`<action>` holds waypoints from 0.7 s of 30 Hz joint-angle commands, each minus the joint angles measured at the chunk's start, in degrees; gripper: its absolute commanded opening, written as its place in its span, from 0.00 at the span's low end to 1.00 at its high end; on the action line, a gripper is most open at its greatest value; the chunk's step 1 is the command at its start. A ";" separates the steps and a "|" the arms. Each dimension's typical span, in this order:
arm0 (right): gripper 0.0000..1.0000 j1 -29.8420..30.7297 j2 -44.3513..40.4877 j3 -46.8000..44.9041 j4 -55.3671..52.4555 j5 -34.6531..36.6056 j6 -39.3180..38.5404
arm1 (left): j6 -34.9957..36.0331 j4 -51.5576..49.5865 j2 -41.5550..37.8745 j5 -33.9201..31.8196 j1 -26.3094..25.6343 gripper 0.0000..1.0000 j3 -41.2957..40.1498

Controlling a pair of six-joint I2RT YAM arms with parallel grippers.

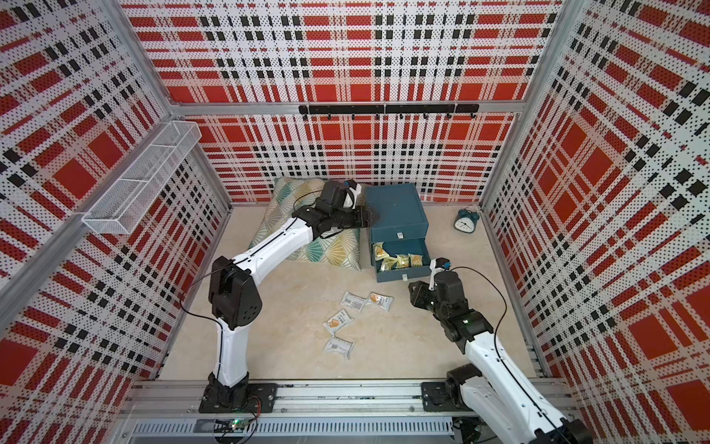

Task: Place the cookies into the drawer by color
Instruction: Close the drawer in the storage box.

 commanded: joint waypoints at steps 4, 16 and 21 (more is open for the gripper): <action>0.40 -1.40 5.82 -0.32 10.86 -3.03 1.37 | 1.67 -0.59 2.12 4.65 0.89 0.71 0.90; 0.36 -1.93 22.02 4.17 26.97 -0.96 6.17 | 1.94 0.58 1.32 5.78 1.46 0.71 -2.24; 0.37 -1.95 27.48 6.74 31.79 1.03 8.69 | 2.04 1.09 0.69 6.20 1.41 0.71 -3.36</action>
